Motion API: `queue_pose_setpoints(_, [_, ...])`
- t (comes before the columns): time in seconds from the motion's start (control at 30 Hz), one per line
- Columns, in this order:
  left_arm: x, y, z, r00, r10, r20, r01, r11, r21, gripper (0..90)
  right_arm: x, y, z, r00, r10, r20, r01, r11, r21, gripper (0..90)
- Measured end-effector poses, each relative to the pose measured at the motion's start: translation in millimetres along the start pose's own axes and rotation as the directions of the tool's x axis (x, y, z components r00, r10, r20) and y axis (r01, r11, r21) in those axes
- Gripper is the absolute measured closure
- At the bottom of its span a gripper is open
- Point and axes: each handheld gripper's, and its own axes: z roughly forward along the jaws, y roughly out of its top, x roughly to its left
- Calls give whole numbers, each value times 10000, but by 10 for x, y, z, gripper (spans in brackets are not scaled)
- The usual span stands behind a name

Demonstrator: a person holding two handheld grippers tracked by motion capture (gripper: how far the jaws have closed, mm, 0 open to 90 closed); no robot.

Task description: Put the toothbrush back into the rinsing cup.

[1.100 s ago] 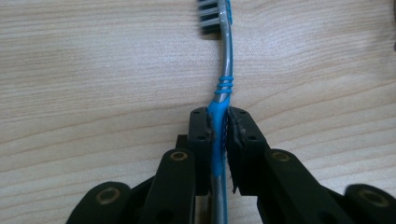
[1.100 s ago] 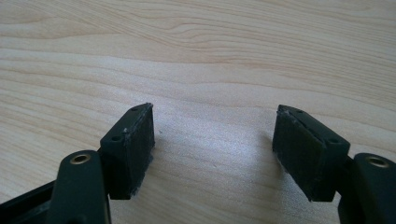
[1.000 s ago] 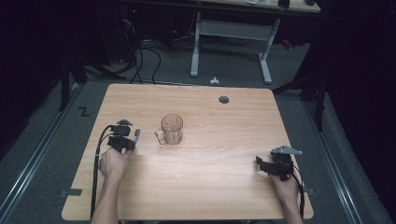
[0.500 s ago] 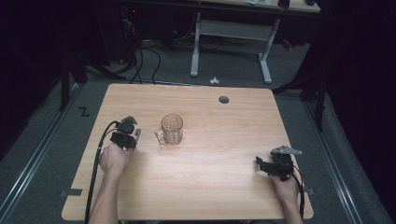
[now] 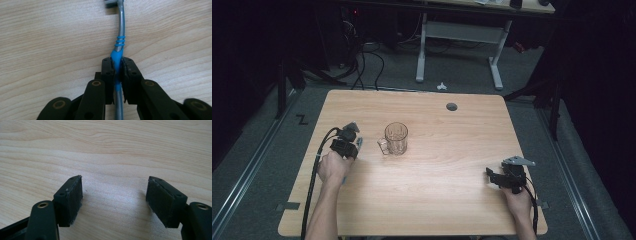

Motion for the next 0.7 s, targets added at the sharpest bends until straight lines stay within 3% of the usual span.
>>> queue_pose_setpoints(0.13, [3, -12, -73, 9999, -29, 150, 36, 9989, -464, 809, 0, 0, 0, 10000, -1, 1, 1, 10000, -1, 299])
queue_pose_setpoints(0.27, [-4, -44, -180, 9993, 104, 356, -58, 9919, -1270, 810, -1, 0, 0, 10000, -6, 0, 6, 10000, -3, 299])
queue_pose_setpoints(0.47, [-10, -92, -340, 9975, 89, 695, 86, 9689, -2473, 815, 0, 0, 0, 10000, -2, 0, 2, 10000, -1, 299])
queue_pose_setpoints(0.7, [-13, -143, -471, 9960, 172, 879, 129, 9438, -3303, 816, 0, 0, 0, 10000, -2, 0, 2, 10000, -2, 299])
